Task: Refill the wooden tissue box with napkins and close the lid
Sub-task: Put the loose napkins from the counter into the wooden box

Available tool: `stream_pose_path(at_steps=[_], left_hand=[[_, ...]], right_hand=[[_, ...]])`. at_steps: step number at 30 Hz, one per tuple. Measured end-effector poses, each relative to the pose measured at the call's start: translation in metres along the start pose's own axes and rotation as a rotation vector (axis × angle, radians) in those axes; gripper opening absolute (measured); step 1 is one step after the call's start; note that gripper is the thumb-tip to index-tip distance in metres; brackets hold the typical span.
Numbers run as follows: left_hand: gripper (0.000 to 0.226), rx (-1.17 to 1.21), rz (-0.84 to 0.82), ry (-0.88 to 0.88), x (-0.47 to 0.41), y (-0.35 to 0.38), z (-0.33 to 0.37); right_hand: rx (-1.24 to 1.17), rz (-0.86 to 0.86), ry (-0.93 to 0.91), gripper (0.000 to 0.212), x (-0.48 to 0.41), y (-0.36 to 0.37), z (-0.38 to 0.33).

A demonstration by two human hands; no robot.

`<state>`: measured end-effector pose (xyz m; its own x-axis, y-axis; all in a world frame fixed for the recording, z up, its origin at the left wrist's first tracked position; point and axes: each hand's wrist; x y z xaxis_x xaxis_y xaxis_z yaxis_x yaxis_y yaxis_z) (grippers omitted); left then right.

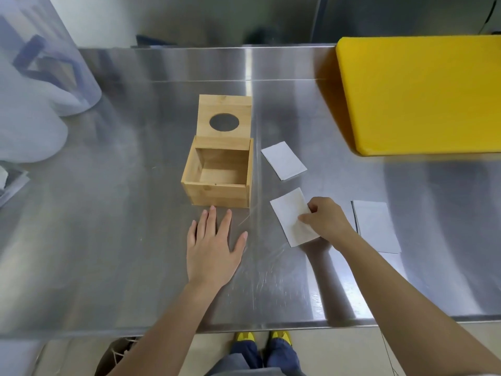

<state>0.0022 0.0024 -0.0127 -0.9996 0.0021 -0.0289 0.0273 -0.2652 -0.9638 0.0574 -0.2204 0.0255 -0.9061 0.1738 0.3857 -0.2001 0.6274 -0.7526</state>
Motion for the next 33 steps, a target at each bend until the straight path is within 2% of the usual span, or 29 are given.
stream_pose_path(at_steps=[3, 8, 10, 15, 19, 24, 27, 33], left_hand=[[0.068, 0.015, -0.007, 0.004, 0.0, 0.0, 0.0], [0.057, 0.033, -0.014, 0.06, -0.004, -0.005, -0.012], [0.054, 0.04, -0.009, 0.105, -0.005, -0.009, -0.023], [0.061, 0.034, 0.004, 0.103, -0.002, -0.016, -0.043], [0.059, 0.054, 0.018, 0.087, -0.002, -0.015, -0.048], [0.053, 0.047, 0.042, 0.099, -0.003, -0.014, -0.049], [0.051, 0.035, 0.038, 0.103, -0.004, -0.014, -0.05], [0.052, 0.047, 0.026, 0.106, -0.004, -0.012, -0.05]], right_hand=[[-0.085, 0.047, -0.043, 0.01, -0.001, -0.004, 0.003], [-0.034, 0.046, -0.102, 0.016, -0.004, -0.015, 0.004], [-0.099, 0.036, -0.149, 0.015, -0.003, -0.023, -0.002], [-0.295, -0.086, -0.306, 0.022, 0.002, -0.044, -0.032], [-0.337, -0.177, -0.452, 0.025, 0.001, -0.05, -0.069], [-0.227, -0.262, -0.608, 0.022, -0.006, -0.042, -0.121], [-0.058, -0.294, -0.683, 0.01, -0.018, -0.031, -0.149], [0.261, -0.298, -0.759, 0.011, -0.039, -0.006, -0.179]])
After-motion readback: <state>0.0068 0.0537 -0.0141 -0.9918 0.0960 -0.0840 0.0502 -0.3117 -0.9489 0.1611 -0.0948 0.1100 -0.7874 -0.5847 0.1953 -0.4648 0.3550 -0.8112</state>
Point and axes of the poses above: each hand's wrist, its own x-axis away from the middle knuckle, its own y-axis out of the palm, z = x × y, and after that the axes turned 5 degrees about x, right-handed
